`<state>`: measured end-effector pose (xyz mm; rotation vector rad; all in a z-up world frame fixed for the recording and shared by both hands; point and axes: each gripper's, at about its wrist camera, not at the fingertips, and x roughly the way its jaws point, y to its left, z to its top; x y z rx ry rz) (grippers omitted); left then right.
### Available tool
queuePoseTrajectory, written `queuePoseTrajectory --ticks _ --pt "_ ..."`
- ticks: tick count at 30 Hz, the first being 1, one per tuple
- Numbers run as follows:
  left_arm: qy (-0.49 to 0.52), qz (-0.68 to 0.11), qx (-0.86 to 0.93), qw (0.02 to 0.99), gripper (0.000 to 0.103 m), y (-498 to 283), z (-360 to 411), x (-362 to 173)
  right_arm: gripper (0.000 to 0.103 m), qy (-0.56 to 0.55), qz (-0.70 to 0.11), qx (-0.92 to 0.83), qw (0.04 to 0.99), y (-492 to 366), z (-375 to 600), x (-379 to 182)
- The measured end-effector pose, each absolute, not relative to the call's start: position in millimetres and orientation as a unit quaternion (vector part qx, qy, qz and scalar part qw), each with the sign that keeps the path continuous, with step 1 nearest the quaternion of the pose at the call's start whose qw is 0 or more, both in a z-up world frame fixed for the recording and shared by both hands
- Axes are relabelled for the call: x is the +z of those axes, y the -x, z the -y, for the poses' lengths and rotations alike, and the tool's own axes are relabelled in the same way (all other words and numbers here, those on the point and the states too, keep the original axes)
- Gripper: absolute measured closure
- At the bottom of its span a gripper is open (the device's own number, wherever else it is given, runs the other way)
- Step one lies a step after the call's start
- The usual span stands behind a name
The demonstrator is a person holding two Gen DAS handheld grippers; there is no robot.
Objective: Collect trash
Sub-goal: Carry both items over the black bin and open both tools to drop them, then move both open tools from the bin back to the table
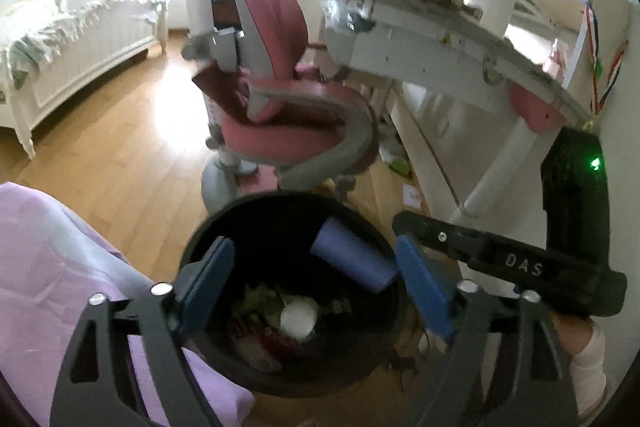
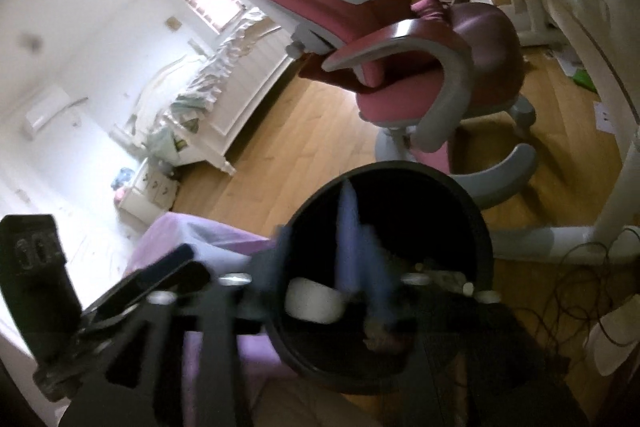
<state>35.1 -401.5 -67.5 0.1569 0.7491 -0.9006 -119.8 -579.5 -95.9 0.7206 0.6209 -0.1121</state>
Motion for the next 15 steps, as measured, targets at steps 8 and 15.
queuePoseTrajectory --ticks 8,15 --pt "-0.051 -0.342 -0.366 0.864 0.019 -53.9 348.3 -51.9 0.041 -0.335 -0.304 -0.059 0.890 113.7 566.8 -93.4" --pt "0.028 -0.349 -0.222 0.910 0.019 -110.0 225.5 -48.1 0.041 -0.307 -0.324 -0.032 0.894 91.6 536.5 -90.1"
